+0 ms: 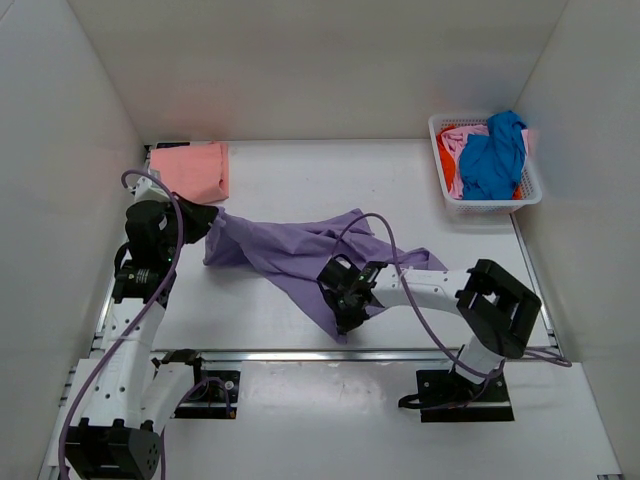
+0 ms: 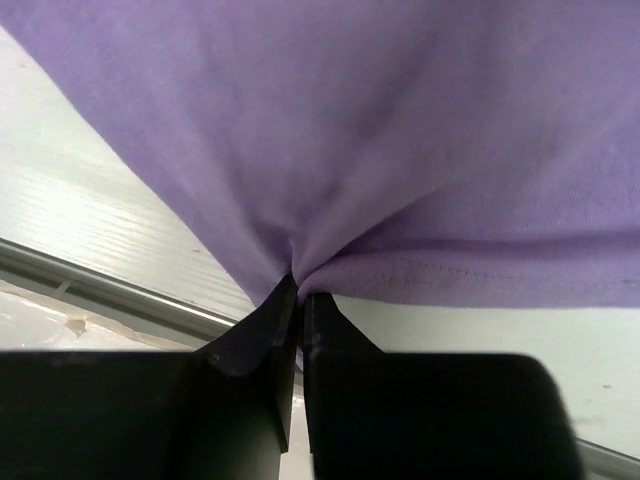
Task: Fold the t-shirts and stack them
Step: Flatten out the tshirt
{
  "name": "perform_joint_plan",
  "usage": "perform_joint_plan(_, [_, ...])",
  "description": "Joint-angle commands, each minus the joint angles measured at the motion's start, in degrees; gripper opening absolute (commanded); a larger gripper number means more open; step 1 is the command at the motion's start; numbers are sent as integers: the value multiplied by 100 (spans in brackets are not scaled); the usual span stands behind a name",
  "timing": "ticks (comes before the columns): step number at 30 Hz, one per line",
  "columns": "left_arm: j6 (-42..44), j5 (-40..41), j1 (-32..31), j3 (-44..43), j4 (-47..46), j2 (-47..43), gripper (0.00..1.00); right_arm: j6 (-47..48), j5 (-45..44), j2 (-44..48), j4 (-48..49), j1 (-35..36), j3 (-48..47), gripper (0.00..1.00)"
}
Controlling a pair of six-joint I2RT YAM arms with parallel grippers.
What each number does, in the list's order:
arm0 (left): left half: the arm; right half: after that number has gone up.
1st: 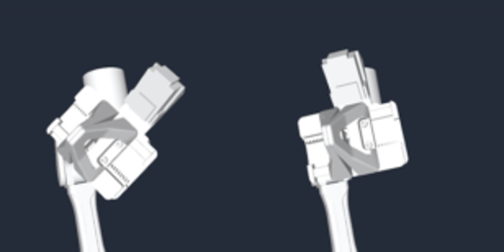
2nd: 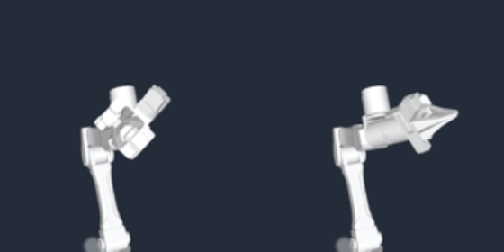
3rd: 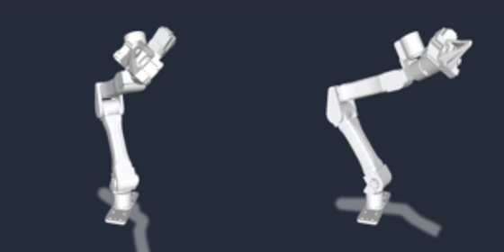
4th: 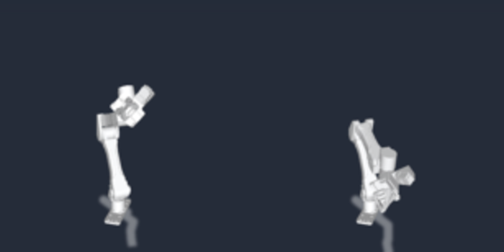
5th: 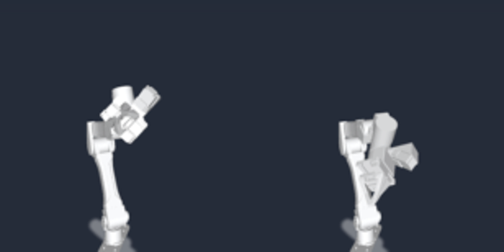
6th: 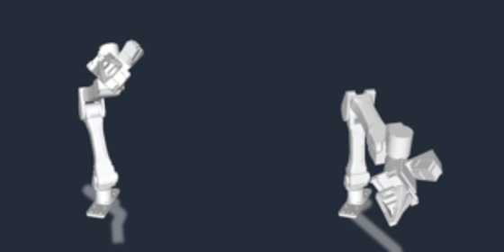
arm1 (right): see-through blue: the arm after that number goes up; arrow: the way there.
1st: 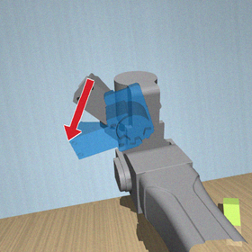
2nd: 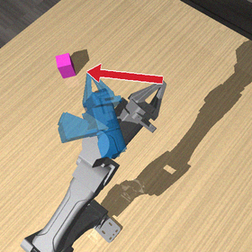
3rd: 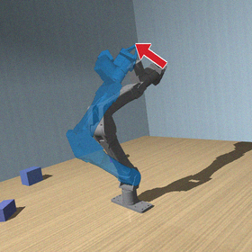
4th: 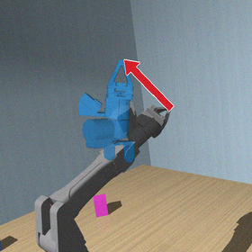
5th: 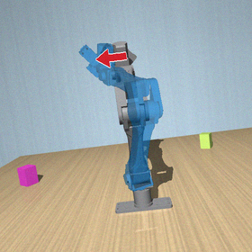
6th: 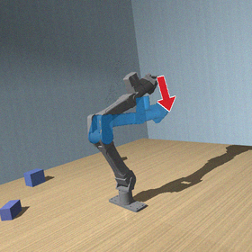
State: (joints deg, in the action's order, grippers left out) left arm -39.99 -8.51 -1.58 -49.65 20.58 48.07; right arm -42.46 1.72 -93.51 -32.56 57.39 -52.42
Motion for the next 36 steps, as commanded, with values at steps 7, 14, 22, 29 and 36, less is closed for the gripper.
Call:
perform_joint_plan(7, [43,-494,9,-1245,-98,578,0,869,-480,1086,-1402,-717,-1213,0])
perform_joint_plan(14, [324,59,10,-3768,15,1177,0,2206,1286,2443,-1771,-3405,-3903,0])
perform_joint_plan(22, [1299,981,-447,-5625,833,1187,0,2672,2182,2715,-2422,-4630,-5830,0])
perform_joint_plan(29, [2003,1809,-1221,-6320,1133,1327,0,2672,2738,2575,-2396,-5229,-6192,0])
perform_joint_plan(36, [2048,881,-643,-5699,1150,1915,0,2804,2483,1891,-1957,-4965,-5508,1])
